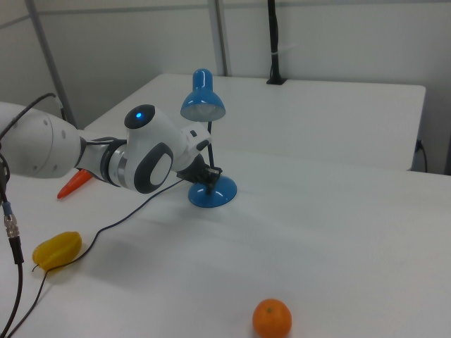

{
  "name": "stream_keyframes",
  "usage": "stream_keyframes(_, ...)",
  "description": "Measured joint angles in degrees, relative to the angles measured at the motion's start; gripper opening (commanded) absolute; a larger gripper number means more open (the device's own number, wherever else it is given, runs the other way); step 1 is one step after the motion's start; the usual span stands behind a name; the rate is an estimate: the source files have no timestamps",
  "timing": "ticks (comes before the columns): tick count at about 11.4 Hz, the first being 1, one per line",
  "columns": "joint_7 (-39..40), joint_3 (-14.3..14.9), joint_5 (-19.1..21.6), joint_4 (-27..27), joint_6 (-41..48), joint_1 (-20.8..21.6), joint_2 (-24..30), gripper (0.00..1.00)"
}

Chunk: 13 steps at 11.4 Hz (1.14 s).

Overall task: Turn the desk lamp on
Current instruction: 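Lower the gripper onto the switch on the lamp base and press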

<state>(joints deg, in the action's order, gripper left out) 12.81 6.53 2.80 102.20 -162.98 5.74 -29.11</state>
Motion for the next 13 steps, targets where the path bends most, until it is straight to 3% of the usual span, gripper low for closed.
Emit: stream_keyframes(13,0.0,-0.8,1.1,0.1,-3.3,0.1,-1.7,0.0)
